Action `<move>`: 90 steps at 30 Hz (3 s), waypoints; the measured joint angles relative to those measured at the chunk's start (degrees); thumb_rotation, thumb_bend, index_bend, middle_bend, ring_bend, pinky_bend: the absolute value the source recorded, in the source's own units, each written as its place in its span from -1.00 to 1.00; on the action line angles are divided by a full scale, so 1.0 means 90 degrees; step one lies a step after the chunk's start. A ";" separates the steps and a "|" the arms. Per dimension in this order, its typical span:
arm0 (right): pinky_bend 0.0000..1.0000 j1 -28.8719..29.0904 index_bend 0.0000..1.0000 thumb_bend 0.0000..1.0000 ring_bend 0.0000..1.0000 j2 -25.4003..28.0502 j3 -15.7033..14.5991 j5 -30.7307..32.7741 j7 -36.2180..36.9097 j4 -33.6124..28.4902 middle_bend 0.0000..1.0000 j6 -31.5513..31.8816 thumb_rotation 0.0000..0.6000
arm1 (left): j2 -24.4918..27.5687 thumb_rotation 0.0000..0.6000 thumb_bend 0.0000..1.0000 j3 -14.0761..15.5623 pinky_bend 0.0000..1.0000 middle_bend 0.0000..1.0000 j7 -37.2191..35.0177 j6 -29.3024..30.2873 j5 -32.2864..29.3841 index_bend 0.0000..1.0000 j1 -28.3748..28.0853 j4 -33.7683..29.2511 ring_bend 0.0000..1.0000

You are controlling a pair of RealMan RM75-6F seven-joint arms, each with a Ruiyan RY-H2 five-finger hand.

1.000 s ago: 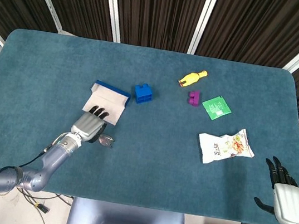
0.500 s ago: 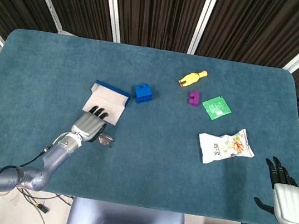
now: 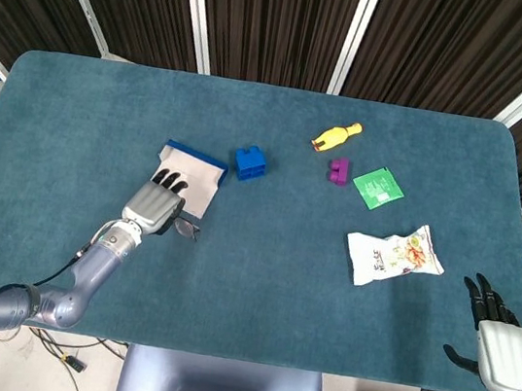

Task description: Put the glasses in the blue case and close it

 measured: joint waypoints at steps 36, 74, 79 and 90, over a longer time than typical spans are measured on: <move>-0.37 -0.0025 -0.96 -0.85 -0.69 0.0035 0.0024 0.0174 0.0156 -0.0070 -1.00 -0.0074 1.00 | -0.1515 1.00 -0.11 -0.0711 -1.00 -0.76 0.0936 -0.0688 -0.1561 0.13 -0.1227 0.3304 -1.00; -0.37 -0.0021 -0.96 -0.85 -0.69 0.0065 0.0046 0.0344 0.0142 -0.0162 -1.00 -0.0175 1.00 | -0.2954 1.00 -0.10 -0.1361 -1.00 -0.76 0.0570 -0.1607 -0.0850 0.12 -0.1646 0.5963 -1.00; -0.37 -0.0019 -0.96 -0.85 -0.69 0.0064 0.0056 0.0368 0.0135 -0.0166 -1.00 -0.0181 1.00 | -0.3028 1.00 -0.12 -0.1450 -1.00 -0.76 0.0615 -0.1648 -0.0828 0.07 -0.1702 0.6102 -1.00; -0.37 -0.0022 -0.96 -0.85 -0.69 0.0076 0.0063 0.0410 0.0134 -0.0193 -1.00 -0.0196 1.00 | -0.3133 1.00 -0.41 -0.1603 -1.00 -0.87 0.0974 -0.1766 -0.0929 -0.71 -0.1695 0.6185 -1.00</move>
